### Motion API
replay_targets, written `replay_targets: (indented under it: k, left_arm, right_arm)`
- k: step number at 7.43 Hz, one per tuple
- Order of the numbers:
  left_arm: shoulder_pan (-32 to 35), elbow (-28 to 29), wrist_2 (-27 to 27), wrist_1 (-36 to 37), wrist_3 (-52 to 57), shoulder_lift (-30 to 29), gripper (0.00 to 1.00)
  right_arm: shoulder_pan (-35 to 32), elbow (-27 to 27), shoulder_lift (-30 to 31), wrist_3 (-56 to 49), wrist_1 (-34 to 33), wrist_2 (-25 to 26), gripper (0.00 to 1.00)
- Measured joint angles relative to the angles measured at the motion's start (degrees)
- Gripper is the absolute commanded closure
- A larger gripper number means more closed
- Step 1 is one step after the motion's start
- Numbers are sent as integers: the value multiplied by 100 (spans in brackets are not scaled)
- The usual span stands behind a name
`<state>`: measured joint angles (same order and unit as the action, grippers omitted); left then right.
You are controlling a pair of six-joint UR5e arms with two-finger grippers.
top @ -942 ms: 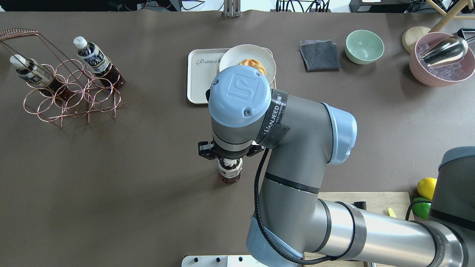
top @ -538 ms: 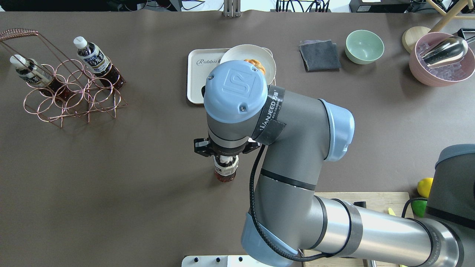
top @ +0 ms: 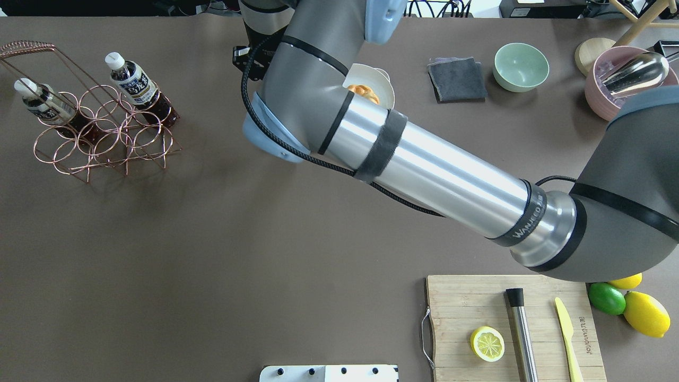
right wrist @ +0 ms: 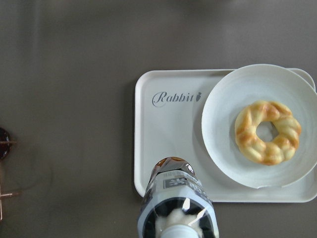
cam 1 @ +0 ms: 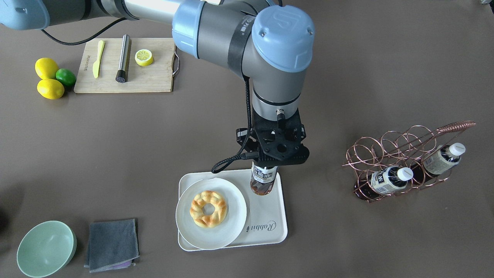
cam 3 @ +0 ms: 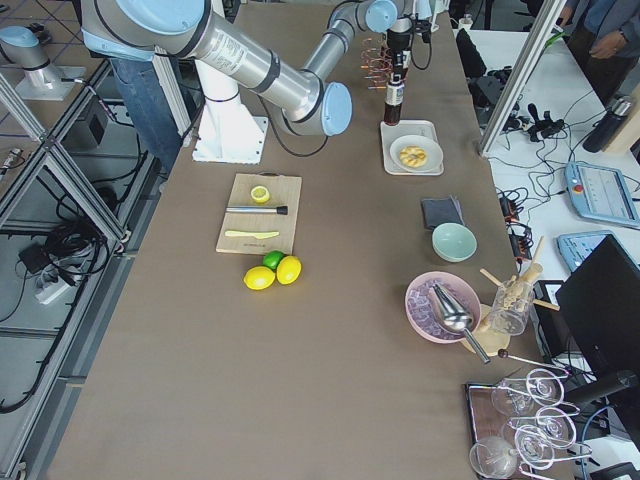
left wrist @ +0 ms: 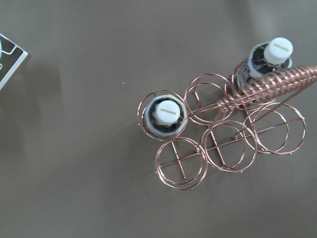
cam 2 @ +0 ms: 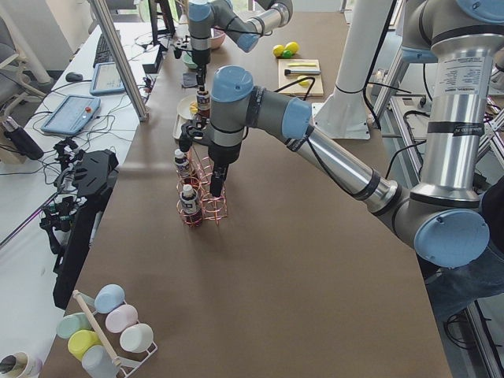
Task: Place tea on tray
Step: 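Lift the bottle with the right gripper and set it on the tray, then open the right gripper and draw the right arm back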
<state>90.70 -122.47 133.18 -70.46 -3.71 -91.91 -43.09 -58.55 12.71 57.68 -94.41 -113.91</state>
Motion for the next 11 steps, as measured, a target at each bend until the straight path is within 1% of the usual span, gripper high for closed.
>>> replay_targets:
  k: [1, 2, 3, 4, 5, 6, 7, 10, 11]
  left_arm:
    - [101, -86, 10, -1, 75, 149, 3]
    - [147, -137, 13, -6, 103, 243, 3]
    - [187, -177, 14, -10, 112, 297, 3]
    - [215, -211, 16, -12, 115, 334, 3]
    - [229, -226, 19, -16, 116, 354, 3]
    - [233, -230, 22, -19, 116, 362, 3]
    - [235, -232, 23, -24, 116, 364, 3]
    - [237, -235, 65, -29, 107, 360, 3]
    - [237, -242, 127, -22, 87, 357, 3]
  right_arm:
    - [-68, 626, -227, -28, 359, -11, 100]
    - [-93, 1125, -341, -36, 772, -17, 100]
    - [-104, 1386, -390, -37, 986, -30, 77]
    - [-108, 1509, -413, -38, 1069, -42, 78]
    - [-109, 1589, -422, -38, 1101, -48, 76]
    - [-108, 1652, -425, -38, 1113, -52, 25]
    - [-109, 1681, -432, -38, 1116, -56, 0]
    - [-123, 1696, -460, -38, 1118, -87, 0]
    - [-181, 1687, -470, -50, 1116, -190, 0]
